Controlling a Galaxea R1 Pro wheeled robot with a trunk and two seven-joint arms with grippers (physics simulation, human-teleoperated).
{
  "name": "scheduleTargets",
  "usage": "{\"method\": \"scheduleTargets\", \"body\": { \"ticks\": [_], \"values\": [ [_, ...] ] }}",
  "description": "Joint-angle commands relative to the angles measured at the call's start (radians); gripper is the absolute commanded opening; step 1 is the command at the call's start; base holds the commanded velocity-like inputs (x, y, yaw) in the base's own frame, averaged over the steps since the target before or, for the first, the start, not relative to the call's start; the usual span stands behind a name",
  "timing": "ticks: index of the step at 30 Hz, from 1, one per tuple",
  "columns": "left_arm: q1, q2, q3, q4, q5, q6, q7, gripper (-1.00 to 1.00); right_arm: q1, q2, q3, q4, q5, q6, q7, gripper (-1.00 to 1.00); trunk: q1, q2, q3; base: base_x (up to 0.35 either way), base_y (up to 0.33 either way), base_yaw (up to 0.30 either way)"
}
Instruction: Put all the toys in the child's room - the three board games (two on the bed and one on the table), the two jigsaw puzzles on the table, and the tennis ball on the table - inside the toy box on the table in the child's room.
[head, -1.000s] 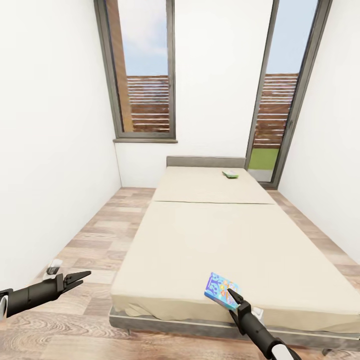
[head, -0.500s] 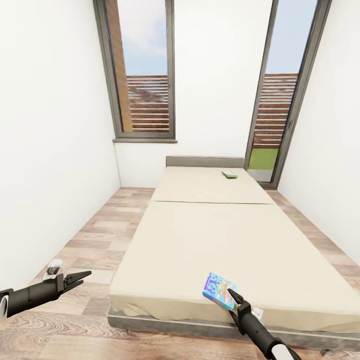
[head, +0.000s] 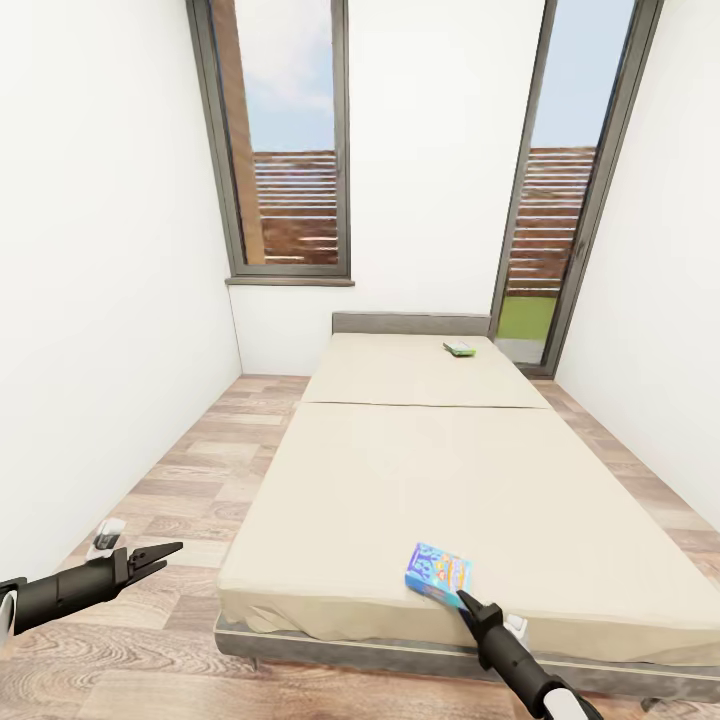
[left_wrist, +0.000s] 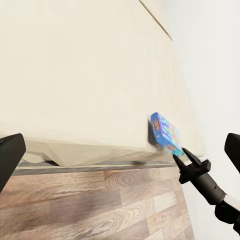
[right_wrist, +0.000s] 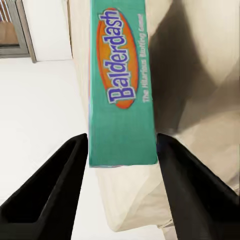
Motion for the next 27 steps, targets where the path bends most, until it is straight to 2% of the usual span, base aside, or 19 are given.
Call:
{"method": "scheduleTargets", "body": {
  "ticks": [1,14,27],
  "values": [
    [-0.001,0.0,0.001,0.0,-0.001,0.01,-0.004,1.0,-0.001,0.0,-0.005,0.0,-0.004,0.009,0.0,-1.0,0.0,0.0,-0.001,0.0,0.0,0.0],
    [-0.001,0.0,0.001,0.0,-0.001,0.01,-0.004,1.0,-0.001,-0.001,-0.006,0.001,-0.007,0.006,0.0,-1.0,0.0,0.0,-0.001,0.0,0.0,0.0],
    [-0.001,0.001,0.0,0.0,-0.001,0.016,-0.004,1.0,-0.002,0.003,-0.004,-0.001,0.001,0.013,-0.001,-1.0,-0.05,0.091,0.04,0.0,0.0,0.0]
  ]
}}
